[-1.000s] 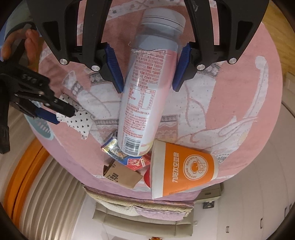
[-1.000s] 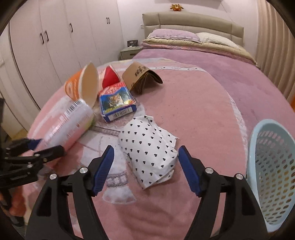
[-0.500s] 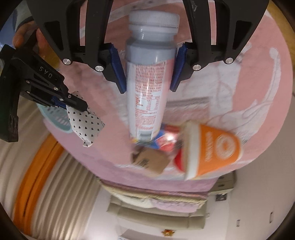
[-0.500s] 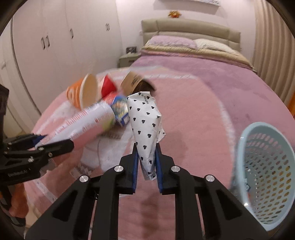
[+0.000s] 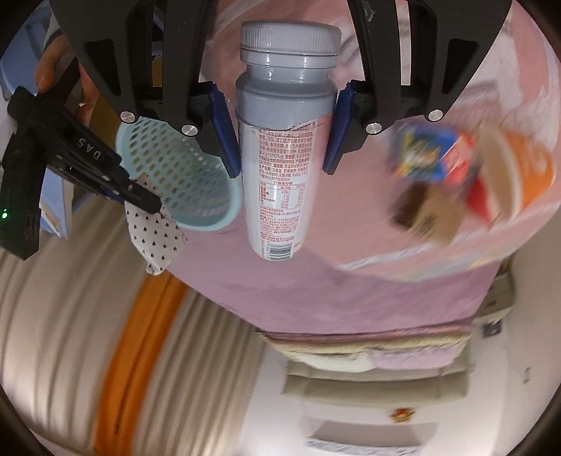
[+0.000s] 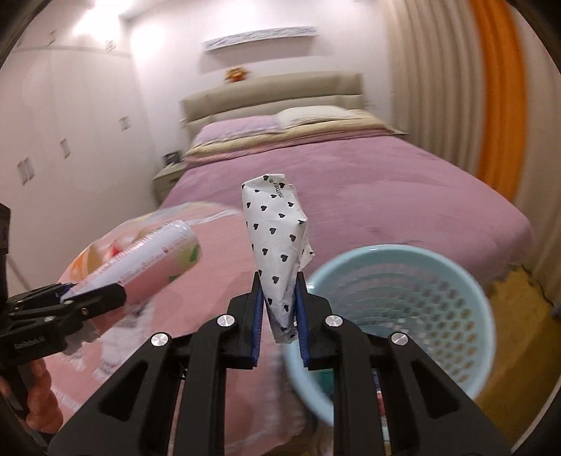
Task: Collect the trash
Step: 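Carry both items to the blue basket and open both tools, then return both tools to the rug over the remaining trash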
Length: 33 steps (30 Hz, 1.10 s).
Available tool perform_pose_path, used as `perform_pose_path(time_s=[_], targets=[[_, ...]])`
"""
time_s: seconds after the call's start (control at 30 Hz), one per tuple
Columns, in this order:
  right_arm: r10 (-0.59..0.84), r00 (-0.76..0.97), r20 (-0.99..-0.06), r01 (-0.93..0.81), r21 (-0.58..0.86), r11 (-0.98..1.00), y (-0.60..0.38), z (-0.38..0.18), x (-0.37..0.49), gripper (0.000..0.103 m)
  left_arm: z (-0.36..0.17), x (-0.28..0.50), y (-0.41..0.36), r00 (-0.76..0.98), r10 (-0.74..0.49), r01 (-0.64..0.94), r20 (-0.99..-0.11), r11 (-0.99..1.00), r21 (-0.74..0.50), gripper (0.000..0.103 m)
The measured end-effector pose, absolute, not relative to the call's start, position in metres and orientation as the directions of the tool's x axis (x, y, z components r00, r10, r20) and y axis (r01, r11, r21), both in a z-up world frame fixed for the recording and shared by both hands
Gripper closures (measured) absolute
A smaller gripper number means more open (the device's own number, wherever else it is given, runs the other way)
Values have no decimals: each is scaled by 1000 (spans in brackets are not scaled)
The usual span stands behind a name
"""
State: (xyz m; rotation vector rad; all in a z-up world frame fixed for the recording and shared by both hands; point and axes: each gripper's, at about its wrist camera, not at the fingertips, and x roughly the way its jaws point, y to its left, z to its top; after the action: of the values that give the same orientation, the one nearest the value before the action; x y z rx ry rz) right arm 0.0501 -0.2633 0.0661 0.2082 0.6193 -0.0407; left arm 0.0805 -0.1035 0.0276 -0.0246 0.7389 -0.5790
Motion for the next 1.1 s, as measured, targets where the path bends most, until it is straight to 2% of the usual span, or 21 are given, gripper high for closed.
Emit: perform_pose_path(time_s=[0.13, 0.23, 0.43, 0.47, 0.5, 0.53, 0.57, 0.6, 0.63, 0.83, 1.1], targets=[[-66, 796, -602, 240, 214, 947, -304, 58, 47, 88, 27, 97, -152, 516, -590, 566, -621, 779, -270, 57], [-65, 754, -654, 331, 292, 897, -336, 39, 50, 88, 20, 109, -182, 480, -611, 597, -630, 753, -275, 57], [-102, 669, -736, 458, 300, 837, -368, -1, 52, 86, 0, 123, -235, 407, -634, 632, -658, 715, -298, 56], [-107, 658, -746, 471, 297, 830, -371, -6, 53, 83, -3, 127, -241, 399, -640, 632, -657, 711, -309, 55], [-110, 646, -756, 485, 294, 823, -374, -11, 52, 77, -5, 131, -245, 394, -643, 627, -657, 711, -319, 44], [-106, 636, -765, 494, 297, 817, -378, -17, 53, 70, -7, 135, -247, 391, -640, 620, -662, 714, -325, 39], [-106, 629, -770, 501, 298, 812, -383, -22, 54, 65, -8, 137, -247, 395, -641, 614, -658, 717, -330, 37], [-110, 625, -773, 510, 297, 807, -386, -24, 54, 54, -8, 139, -245, 395, -641, 614, -658, 717, -330, 36], [-115, 627, -771, 513, 297, 805, -389, -25, 51, 52, -8, 139, -243, 396, -641, 615, -658, 717, -329, 37], [-107, 652, -750, 489, 309, 816, -385, -26, 45, 52, -3, 130, -213, 420, -648, 595, -635, 725, -347, 34], [-81, 734, -674, 352, 275, 895, -330, 15, 54, 52, 27, 101, -140, 578, -588, 527, -565, 798, -292, 34]])
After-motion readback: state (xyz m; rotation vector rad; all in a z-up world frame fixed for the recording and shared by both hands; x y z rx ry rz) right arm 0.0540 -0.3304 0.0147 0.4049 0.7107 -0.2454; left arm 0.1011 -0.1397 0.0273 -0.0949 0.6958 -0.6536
